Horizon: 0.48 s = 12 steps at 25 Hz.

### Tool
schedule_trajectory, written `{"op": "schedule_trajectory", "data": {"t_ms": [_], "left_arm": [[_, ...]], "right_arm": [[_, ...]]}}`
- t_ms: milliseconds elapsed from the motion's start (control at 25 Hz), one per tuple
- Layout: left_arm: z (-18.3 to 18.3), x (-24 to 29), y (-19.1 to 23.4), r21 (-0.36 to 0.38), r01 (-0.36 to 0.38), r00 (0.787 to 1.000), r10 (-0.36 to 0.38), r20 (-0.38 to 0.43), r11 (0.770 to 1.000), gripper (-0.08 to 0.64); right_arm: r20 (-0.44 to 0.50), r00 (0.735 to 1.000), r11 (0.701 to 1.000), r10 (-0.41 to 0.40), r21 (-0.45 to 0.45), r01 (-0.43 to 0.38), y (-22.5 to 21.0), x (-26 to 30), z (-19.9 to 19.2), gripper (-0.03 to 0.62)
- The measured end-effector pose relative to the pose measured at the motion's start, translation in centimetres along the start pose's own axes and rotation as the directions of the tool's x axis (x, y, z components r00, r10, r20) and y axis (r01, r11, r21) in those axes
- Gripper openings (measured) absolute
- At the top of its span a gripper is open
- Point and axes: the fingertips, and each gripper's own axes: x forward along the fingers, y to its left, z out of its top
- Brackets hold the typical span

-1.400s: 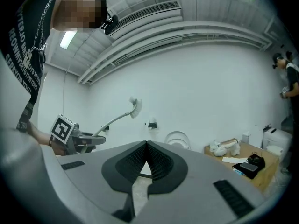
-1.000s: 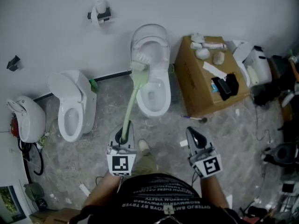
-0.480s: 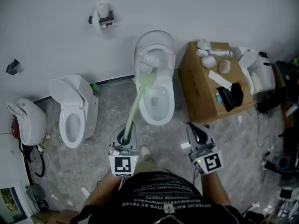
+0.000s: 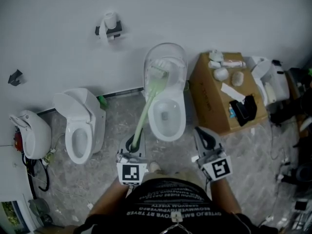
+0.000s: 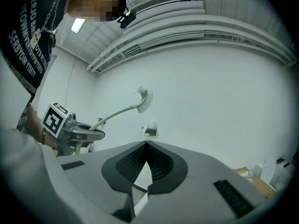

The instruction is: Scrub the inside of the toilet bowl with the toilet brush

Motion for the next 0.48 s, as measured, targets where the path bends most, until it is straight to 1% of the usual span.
{"op": "schedule_trajectory", "data": {"t_ms": [120,200,280,360,400,480], "left_arm": [[-0.6,0.8,0.1,-0.009,0.004,1.000,-0.004,-0.020,1.000,0.002],[-1.4,1.5,0.0,-0.028,0.004,0.999,-0.006,-0.043,1.000,0.002],[-2.4,2.0,-0.3,-0.055,0.006,0.997,-0.010,-0.075,0.998,0.002],[-3.5,2.6,-0.7,-0.063,0.007,0.993,-0.015,-0.119,0.998,0.002],[-3.8,2.9,-0.7,-0.062,0.002,0.991,-0.011,-0.135,0.998,0.002],[-4.0,3.8,-0.5,-0.068,-0.033,0.989,0.023,-0.146,0.997,0.002]], "right_arm": [[-0.012,1.000,1.000,0.021,-0.006,-0.021,-0.2,1.0,-0.4,0.005],[-0.017,0.999,0.999,0.034,0.005,-0.033,-0.6,1.6,-0.8,0.005],[-0.017,0.999,0.999,0.045,0.027,-0.045,-1.3,2.1,-1.2,0.005],[-0.025,0.998,0.997,0.059,0.045,-0.058,-2.0,2.6,-1.7,0.005],[-0.028,0.997,0.997,0.068,0.050,-0.067,-2.4,3.0,-2.0,0.005],[-0.026,0.996,0.994,0.090,0.058,-0.088,-3.3,4.0,-2.4,0.005]]}}
